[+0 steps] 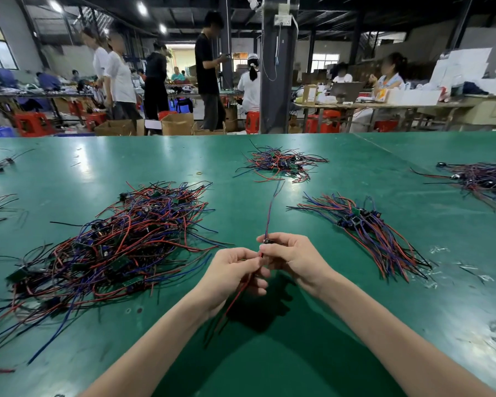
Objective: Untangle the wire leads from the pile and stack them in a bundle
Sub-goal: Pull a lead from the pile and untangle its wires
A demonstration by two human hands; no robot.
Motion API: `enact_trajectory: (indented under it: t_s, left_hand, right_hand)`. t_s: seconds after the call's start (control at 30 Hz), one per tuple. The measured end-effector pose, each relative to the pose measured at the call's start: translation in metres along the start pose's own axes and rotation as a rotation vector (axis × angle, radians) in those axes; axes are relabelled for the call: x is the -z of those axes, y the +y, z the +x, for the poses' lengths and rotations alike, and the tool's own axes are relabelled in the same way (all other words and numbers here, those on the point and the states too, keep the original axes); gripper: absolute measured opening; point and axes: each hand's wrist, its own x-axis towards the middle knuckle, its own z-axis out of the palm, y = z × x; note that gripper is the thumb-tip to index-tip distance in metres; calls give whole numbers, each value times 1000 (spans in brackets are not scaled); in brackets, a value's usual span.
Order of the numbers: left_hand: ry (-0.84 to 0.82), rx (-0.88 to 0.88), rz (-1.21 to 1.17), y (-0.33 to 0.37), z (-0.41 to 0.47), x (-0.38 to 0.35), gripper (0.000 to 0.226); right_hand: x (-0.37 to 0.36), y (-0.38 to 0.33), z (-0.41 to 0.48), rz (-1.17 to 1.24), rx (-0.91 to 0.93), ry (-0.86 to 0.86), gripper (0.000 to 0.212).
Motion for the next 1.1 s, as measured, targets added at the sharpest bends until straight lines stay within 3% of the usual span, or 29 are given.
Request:
enact_trajectory:
  t_s: [0.37,0.67,1.1]
  left_hand:
    - [48,31,20,-2,0,-11,18]
    - [-20,43,-81,-1,0,-5,17]
    - [2,105,99,0,0,-6,17]
  right_hand:
    - [-7,5,-1,-334,221,256,19]
    - [-3,5,0,-350,245,255,19]
    - [0,6,5,-428,336,292,20]
